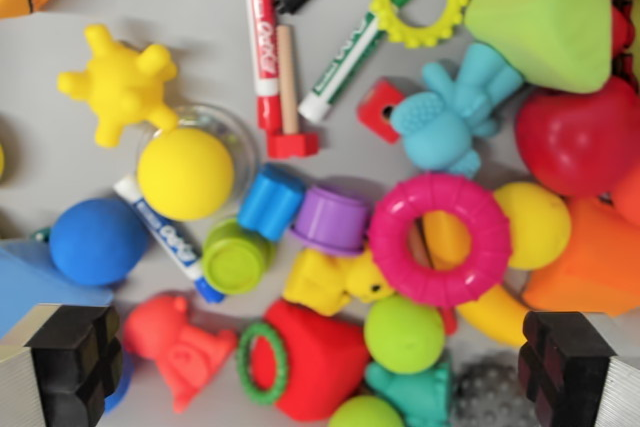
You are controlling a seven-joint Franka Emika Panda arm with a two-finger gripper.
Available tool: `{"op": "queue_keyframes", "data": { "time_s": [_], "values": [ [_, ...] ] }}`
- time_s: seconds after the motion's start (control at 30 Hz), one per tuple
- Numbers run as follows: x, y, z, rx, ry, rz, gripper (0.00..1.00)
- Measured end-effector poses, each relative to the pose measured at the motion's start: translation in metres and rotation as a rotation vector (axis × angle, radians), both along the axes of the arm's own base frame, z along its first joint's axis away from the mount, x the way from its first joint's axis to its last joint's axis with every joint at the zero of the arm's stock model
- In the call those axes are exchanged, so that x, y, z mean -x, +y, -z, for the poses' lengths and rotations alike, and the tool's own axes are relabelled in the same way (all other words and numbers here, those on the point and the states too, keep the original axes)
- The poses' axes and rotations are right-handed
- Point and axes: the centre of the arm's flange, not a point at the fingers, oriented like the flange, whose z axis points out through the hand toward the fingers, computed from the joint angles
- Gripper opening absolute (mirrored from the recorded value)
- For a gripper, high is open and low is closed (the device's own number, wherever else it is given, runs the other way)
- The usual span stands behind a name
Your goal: Pick an object from the bin
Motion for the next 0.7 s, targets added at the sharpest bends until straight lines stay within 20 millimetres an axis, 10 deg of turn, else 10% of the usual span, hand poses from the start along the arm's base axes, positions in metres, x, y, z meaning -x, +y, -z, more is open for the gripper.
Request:
{"op": "queue_keyframes", "data": {
  "time_s": [0.7],
  "values": [
    [0.001, 0.039, 0.054, -0.015, -0.003, -0.17, 1.0]
  ]
}}
